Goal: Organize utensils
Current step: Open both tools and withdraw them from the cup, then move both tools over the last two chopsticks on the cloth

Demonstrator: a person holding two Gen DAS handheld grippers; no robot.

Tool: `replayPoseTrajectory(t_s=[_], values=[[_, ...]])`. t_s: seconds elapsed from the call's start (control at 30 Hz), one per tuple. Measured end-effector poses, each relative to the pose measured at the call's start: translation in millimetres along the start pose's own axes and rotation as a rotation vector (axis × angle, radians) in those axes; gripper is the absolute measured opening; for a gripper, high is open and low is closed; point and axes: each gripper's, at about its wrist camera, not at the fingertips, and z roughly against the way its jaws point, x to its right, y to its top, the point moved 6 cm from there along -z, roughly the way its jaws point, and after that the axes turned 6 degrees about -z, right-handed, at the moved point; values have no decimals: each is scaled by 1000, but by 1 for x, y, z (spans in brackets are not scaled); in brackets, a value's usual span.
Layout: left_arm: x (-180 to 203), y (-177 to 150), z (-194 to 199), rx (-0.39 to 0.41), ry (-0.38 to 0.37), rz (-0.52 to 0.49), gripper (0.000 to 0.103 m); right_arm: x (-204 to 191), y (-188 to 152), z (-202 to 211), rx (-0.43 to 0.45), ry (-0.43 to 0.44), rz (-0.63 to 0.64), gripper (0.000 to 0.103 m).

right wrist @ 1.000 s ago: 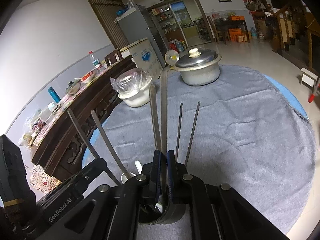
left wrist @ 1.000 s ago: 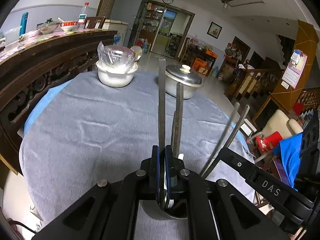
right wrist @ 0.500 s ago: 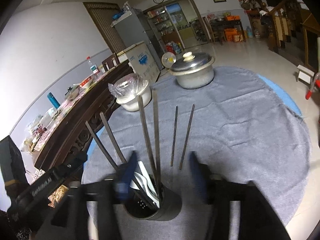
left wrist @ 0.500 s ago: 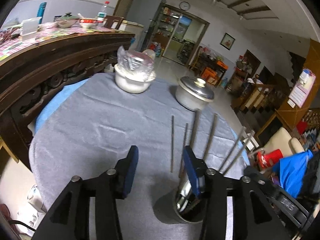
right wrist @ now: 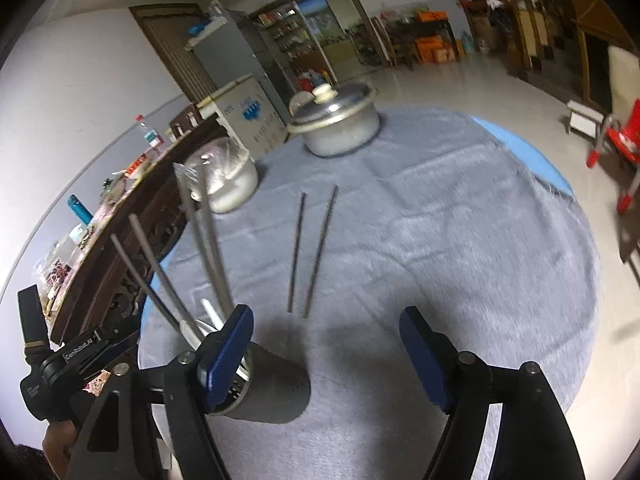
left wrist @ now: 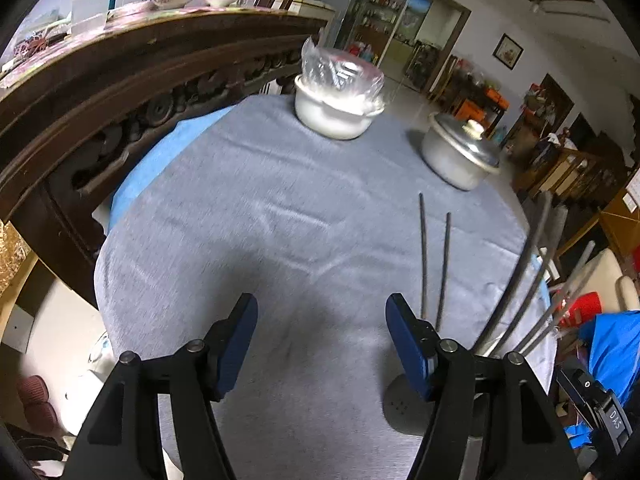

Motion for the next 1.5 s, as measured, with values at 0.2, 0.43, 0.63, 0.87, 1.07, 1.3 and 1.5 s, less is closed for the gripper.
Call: replayPoseTrajectory(t_s=[0.2,0.43,0.63,0.87,1.07,1.3,1.5], values=[[-1,-2,-9,-22,13,-16,67,6,-6,-15,-41,-7,-8,79],[-3,-3,-22,-49,25,-20,67,11,-6,-29,-76,-11,-21,79],[-10,-6,-41,-98,39,-19,67,29,8,-56,-150,-31,-50,79],[-25,-7,-71,-169,70,-20,67,36,48,-104,-270,-83,-19,79],[-33,-6,-92,-224,90,-46,67,11,81,-160,-379,-96,38,78],[-46,2,-113,-282,115,-57,67,-18,100,-236,-522,-138,83,43],[-34,24,-133,-323,91,-110,67,-38,101,-276,-576,-195,132,34]])
